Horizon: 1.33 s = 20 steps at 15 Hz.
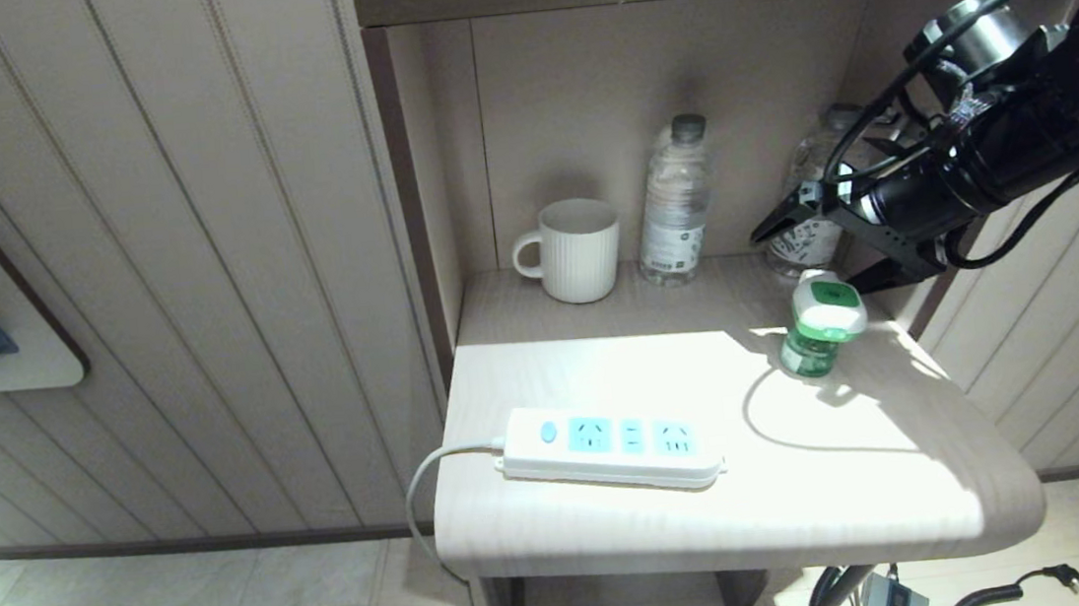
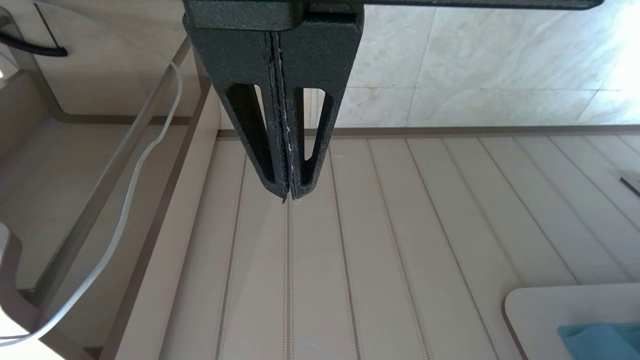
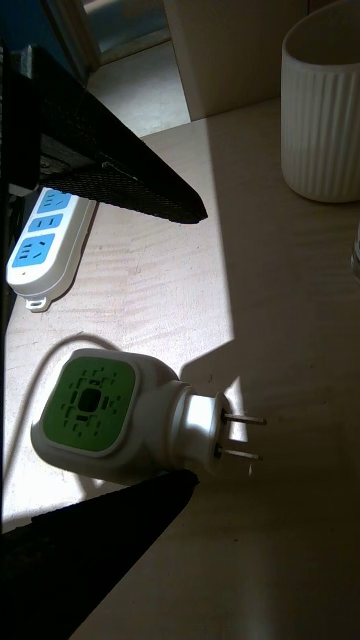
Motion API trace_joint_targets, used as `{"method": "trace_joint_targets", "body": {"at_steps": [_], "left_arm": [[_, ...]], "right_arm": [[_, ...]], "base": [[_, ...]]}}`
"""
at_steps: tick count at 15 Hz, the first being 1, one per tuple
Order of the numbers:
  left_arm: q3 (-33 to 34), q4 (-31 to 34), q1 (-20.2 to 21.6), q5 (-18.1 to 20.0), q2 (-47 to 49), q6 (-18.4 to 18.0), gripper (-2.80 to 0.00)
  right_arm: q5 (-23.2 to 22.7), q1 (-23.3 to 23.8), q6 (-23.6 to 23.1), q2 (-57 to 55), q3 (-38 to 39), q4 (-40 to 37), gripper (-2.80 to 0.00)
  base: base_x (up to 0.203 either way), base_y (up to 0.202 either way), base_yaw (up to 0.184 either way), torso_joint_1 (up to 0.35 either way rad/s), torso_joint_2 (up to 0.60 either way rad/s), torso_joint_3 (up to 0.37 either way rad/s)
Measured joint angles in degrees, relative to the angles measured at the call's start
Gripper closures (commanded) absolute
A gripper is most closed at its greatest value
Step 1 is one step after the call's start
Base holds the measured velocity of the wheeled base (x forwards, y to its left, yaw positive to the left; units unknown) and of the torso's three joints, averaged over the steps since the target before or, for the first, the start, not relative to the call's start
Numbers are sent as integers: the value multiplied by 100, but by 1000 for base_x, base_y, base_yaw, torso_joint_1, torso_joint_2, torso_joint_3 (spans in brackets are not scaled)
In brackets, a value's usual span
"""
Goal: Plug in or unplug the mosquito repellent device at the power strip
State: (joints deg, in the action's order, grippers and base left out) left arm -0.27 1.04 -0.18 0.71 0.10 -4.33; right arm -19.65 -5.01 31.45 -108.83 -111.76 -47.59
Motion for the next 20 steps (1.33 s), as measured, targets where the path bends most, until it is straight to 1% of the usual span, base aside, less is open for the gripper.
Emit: {"method": "trace_joint_targets", "body": {"at_steps": [4,8,12,20], "left_arm": [[0,1,0,1,-1,-5,0],[0,1,0,0,0,-5,0],[0,1,0,-2,0,-2,0],[0,1,0,0,0,-5,0]], "right_arm": [[34,-59,0,-39,-4,212,-280],[63,-217,2,-113,-4,278,-280],[223,-405,2,-187,-4,423,-280],[245,-403,-15,-232,-4,515,-280]], "base": [[0,0,0,0,0,0],[0,0,0,0,0,0],[0,0,0,0,0,0],[0,0,0,0,0,0]]}}
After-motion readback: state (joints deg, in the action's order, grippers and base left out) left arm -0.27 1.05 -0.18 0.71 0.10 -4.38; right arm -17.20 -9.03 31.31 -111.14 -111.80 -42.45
